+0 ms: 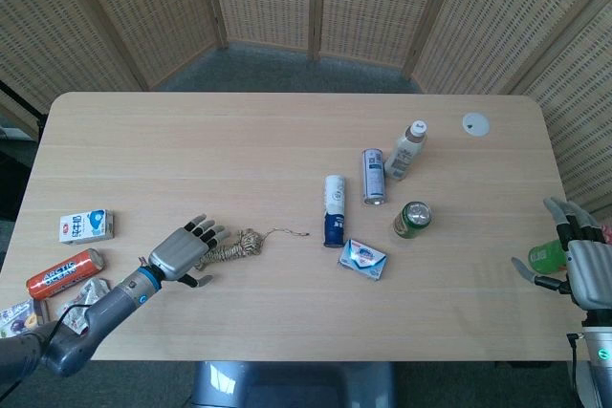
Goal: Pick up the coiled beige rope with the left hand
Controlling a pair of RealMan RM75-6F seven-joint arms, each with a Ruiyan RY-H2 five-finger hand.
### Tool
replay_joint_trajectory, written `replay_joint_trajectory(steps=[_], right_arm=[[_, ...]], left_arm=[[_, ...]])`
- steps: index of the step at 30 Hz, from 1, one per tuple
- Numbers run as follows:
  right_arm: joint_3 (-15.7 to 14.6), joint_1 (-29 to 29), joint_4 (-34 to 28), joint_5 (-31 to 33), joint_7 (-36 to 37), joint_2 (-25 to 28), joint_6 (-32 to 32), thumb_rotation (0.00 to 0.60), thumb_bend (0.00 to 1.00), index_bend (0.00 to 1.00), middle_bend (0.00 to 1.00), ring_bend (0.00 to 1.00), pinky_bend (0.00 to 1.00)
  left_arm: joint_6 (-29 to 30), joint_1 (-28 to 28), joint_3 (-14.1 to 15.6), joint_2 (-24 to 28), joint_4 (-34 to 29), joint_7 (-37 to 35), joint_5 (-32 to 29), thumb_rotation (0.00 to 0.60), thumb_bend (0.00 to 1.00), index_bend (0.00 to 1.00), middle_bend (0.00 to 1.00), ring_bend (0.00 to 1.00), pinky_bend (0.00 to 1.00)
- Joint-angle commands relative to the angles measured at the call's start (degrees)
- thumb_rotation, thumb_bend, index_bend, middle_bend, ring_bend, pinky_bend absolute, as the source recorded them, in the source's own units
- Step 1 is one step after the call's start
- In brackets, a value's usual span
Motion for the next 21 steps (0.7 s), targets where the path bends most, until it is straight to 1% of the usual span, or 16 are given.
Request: replay_joint_trajectory(steps=[1, 7, 13, 14, 16, 17, 19, 21], right_arm=[[-0.08, -0.17, 0.04, 0.19, 0.2, 0.04, 0.02, 0.346, 0.25, 0.0, 0.03, 0.0, 0.0], [-0.23, -0.91, 0.61, 0.7, 1.3, 0.06, 0.54, 0.344, 0.24, 0.0, 0.03, 0.0, 0.0], [-0.33, -1.45, 1.15, 0.82, 2.25, 0.18, 0.97, 0.346, 0.25, 0.0, 0.03, 0.0, 0.0], [-0.33, -1.55, 1.21, 0.85, 2.36, 0.16, 1.1, 0.345, 0.25, 0.0, 0.03, 0.0, 0.0], [-0.22, -1.83, 1.36, 1.07, 2.78, -0.04, 1.48, 0.344, 0.25, 0.0, 0.03, 0.0, 0.0], [-0.23, -1.94, 1.42, 1.19, 3.02, -0.09, 1.52, 0.344, 0.25, 0.0, 0.03, 0.0, 0.0], [-0.24, -2.16, 1.81, 1.51, 3.29, -0.14, 1.47, 0.342, 0.25, 0.0, 0.03, 0.0, 0.0], [-0.17, -2.31, 1.96, 1.6, 3.64, -0.09, 1.6, 0.344, 0.25, 0.0, 0.03, 0.0, 0.0]], left_arm=[[1.15, 0.75, -0.81, -1.54, 1.11, 1.36, -0.05, 0.374, 0.37, 0.0, 0.01, 0.0, 0.0], [0.75, 1.11, -1.98, -3.57, 2.43, 3.97, -1.6, 0.389, 0.36, 0.0, 0.09, 0.0, 0.0], [-0.97, 0.81, -2.82, -5.44, 3.17, 6.96, -3.87, 0.397, 0.36, 0.01, 0.1, 0.0, 0.0], [-1.07, 0.81, -3.0, -5.7, 3.25, 7.23, -4.18, 0.407, 0.36, 0.02, 0.11, 0.02, 0.0], [-1.39, 0.8, -3.46, -6.24, 3.48, 7.86, -5.19, 0.449, 0.36, 0.06, 0.16, 0.08, 0.02], [-1.37, 0.82, -3.69, -6.5, 3.58, 8.17, -5.61, 0.465, 0.36, 0.07, 0.18, 0.11, 0.04], [-1.56, 0.79, -4.0, -6.95, 3.8, 8.88, -6.35, 0.514, 0.36, 0.11, 0.24, 0.2, 0.13], [-1.17, 0.84, -4.39, -7.55, 4.04, 9.4, -6.63, 0.551, 0.36, 0.14, 0.28, 0.25, 0.18]])
